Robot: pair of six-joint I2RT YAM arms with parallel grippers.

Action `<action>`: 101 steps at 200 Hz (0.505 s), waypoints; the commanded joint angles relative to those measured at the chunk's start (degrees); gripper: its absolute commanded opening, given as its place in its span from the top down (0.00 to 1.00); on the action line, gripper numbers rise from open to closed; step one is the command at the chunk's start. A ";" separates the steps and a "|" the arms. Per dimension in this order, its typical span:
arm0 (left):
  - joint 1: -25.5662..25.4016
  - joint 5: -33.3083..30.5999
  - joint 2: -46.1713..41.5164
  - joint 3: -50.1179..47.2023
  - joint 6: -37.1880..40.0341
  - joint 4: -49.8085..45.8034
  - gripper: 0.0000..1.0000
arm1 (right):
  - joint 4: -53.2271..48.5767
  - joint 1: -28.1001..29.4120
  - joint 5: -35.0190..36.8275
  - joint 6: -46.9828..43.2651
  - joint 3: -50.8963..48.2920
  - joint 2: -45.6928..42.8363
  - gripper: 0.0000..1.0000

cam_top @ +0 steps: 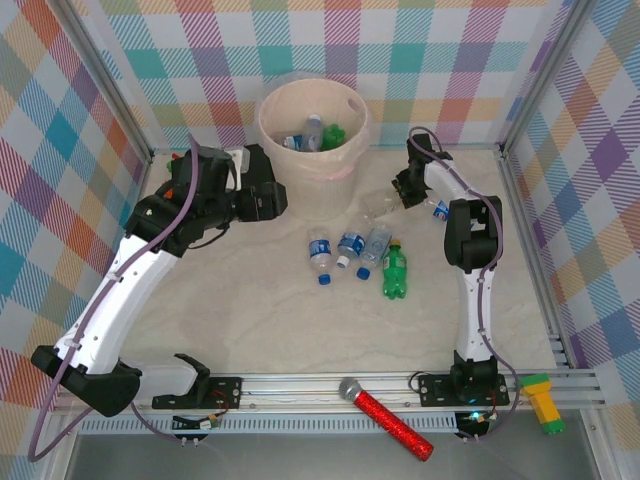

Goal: Put the plastic bottles in the bin

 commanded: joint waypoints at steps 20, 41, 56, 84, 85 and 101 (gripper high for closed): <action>-0.27 -0.68 -0.68 1.24 -0.55 -0.53 0.00 | -0.40 -0.45 1.20 -3.58 1.02 -4.52 0.60; -0.33 -0.58 -1.08 1.12 -0.57 -0.41 0.00 | -0.52 -0.44 2.03 -5.01 0.98 -7.05 0.60; -0.31 -1.02 -1.48 0.87 -0.53 -0.19 0.00 | -0.25 -0.44 2.84 -6.09 0.54 -9.41 0.60; -0.33 -2.65 -2.74 -0.35 -1.07 0.84 0.00 | 1.20 -0.40 4.61 -8.25 -1.55 -14.19 0.61; -0.33 -2.80 -2.80 -0.42 -1.06 0.87 0.00 | 1.23 -0.42 4.66 -8.31 -1.57 -14.41 0.60; -0.28 -4.15 -3.70 -1.19 -1.48 1.50 0.00 | 1.25 -0.32 5.31 -9.62 -2.05 -17.16 0.60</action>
